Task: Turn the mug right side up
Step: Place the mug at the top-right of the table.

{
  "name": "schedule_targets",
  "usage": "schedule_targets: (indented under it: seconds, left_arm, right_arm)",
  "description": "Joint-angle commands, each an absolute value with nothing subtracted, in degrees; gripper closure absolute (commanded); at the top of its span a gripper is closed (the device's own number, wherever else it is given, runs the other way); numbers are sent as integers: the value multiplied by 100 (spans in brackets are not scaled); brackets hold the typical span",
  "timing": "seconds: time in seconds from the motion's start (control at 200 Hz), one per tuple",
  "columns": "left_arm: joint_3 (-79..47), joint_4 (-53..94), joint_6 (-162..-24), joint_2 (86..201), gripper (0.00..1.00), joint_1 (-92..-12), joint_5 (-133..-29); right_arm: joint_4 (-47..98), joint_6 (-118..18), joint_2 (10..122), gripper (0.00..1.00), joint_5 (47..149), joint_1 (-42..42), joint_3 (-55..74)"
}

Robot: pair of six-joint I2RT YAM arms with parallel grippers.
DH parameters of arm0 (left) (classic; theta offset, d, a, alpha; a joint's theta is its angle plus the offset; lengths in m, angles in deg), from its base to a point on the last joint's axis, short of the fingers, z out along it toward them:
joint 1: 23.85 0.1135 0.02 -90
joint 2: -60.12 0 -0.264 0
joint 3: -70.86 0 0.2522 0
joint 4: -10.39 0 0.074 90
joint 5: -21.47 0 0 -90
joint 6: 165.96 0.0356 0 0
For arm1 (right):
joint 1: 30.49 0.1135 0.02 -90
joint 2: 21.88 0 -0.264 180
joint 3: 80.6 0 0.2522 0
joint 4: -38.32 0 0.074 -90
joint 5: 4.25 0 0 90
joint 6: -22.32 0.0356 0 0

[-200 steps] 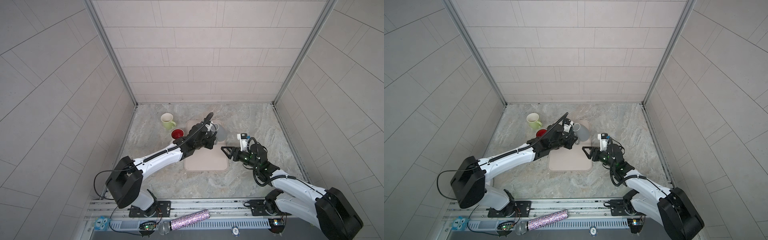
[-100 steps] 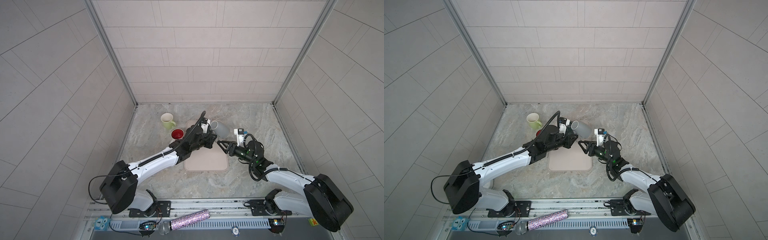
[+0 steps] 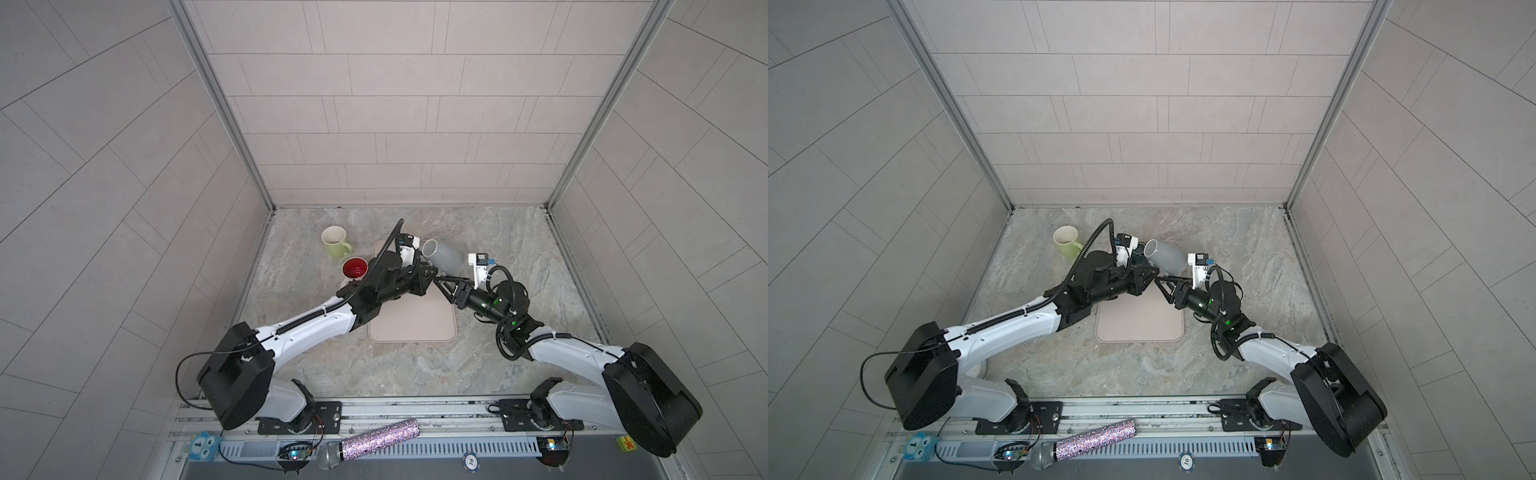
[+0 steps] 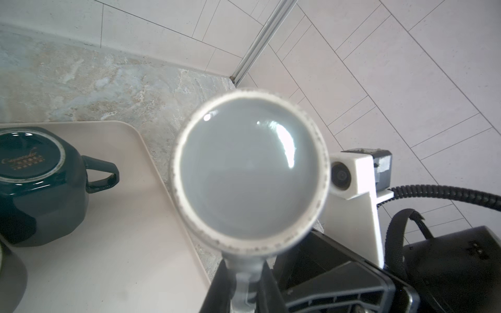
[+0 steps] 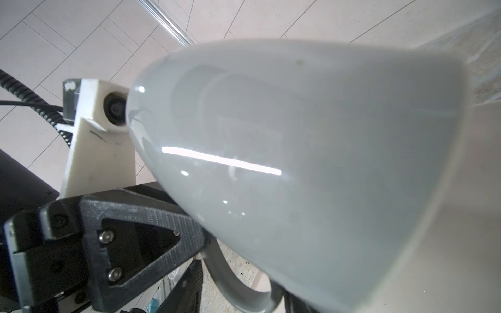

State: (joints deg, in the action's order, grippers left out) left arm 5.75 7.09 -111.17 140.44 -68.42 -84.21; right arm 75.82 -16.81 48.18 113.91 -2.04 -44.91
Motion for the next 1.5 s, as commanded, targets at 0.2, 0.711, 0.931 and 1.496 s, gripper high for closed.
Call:
schedule_targets:
  seconds: [0.2, 0.711, 0.931, 1.496]
  left_arm:
    - [709, -251, -11301, 13706, 100, -6832, -8747]
    - [935, -886, -11618, 13764, 100, -6832, -8949]
    - [1029, -1100, -11716, 13751, 100, -6832, -9017]
    - [1236, -1369, -12017, 13641, 100, -6744, -9150]
  right_arm:
    - [8236, -1585, 4588, 60, 11457, -183, -4496]
    - [8539, -1592, 4456, 55, 11467, -175, -4454]
    - [8593, -1618, 4450, 55, 11458, -188, -4408]
    - [8826, -1600, 4404, 62, 11569, -236, -4413]
